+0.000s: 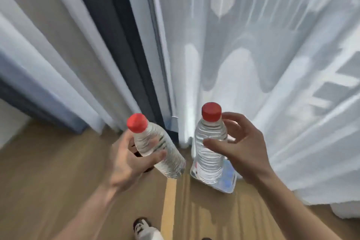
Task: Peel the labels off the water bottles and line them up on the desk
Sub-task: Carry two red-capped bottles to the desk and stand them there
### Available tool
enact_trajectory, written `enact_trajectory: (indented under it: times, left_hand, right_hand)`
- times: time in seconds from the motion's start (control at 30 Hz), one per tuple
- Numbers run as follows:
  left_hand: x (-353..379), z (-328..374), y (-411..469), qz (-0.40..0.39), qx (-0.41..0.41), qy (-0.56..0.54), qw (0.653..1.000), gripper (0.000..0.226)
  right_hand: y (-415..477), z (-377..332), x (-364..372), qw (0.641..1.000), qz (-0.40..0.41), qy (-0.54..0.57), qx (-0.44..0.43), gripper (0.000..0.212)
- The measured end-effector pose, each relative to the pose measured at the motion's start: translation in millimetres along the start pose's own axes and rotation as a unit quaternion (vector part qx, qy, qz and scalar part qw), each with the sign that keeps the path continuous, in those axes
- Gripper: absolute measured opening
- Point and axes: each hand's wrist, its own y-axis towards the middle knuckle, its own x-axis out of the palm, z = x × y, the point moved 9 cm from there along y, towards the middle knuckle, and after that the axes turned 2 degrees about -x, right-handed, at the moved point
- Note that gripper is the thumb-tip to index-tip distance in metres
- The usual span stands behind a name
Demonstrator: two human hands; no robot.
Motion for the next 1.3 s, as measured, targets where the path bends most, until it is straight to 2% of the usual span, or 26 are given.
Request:
enact_trajectory:
  times: [0.1, 0.23, 0.37, 0.43, 0.57, 0.7, 0.8, 0.9, 1.0, 1.1, 1.17, 1.3]
  left_hand:
    - [-116.8, 44.1, -67.5, 0.099, 0.017, 0.003, 0.995, 0.051]
    - [-260.2, 65.4, -183.0, 0.243, 0.022, -0.032, 0.969, 0.050]
    - [-385.9, 45.8, -334.5, 0.395, 0.011, -0.038, 0.918, 0.053]
    - [-433.9, 20.1, -413.8, 0.457, -0.020, -0.041, 0.888, 0.052]
    - [-524.8, -30.4, -573.1, 0.557, -0.096, 0.021, 0.825, 0.053]
    - [-590.3, -45.6, -699.3, 0.607, -0.124, 0.040, 0.784, 0.046]
    - [-630.2, -47.7, -767.5, 0.639, -0.129, 0.034, 0.757, 0.043]
    - [-664.0, -59.5, -818.4, 0.668, -0.138, 0.040, 0.730, 0.045]
    - [-693.7, -79.7, -851.6, 0.688, -0.160, 0.052, 0.706, 0.045]
    - [-729.6, -109.0, -871.7, 0.704, -0.185, 0.053, 0.684, 0.038]
    - [-758.9, -134.1, -876.7, 0.714, -0.194, 0.034, 0.672, 0.030]
    - [-829.2, -183.0, -861.7, 0.717, -0.201, 0.019, 0.667, 0.030]
  right_hand:
    - [-28.7, -89.9, 92.5, 0.992, -0.104, 0.013, -0.064, 0.051]
    - [-92.9, -176.3, 226.2, 0.960, -0.243, 0.053, -0.129, 0.054]
    - [-200.2, -227.4, 364.7, 0.911, -0.374, 0.108, -0.135, 0.066]
    - [-265.7, -245.5, 431.4, 0.885, -0.429, 0.122, -0.136, 0.053]
    - [-423.0, -281.2, 557.2, 0.821, -0.538, 0.145, -0.127, 0.050]
    - [-553.5, -315.3, 644.3, 0.756, -0.614, 0.194, -0.119, 0.052]
    - [-630.5, -337.0, 695.3, 0.703, -0.673, 0.200, -0.112, 0.064]
    - [-685.8, -346.7, 741.8, 0.673, -0.708, 0.183, -0.115, 0.050]
    - [-722.4, -349.7, 789.0, 0.652, -0.728, 0.173, -0.123, 0.040]
    - [-743.3, -349.2, 841.4, 0.636, -0.743, 0.176, -0.114, 0.042]
    - [-747.1, -345.4, 884.6, 0.633, -0.747, 0.170, -0.110, 0.050]
    - [-746.1, -347.0, 979.0, 0.619, -0.756, 0.167, -0.131, 0.069]
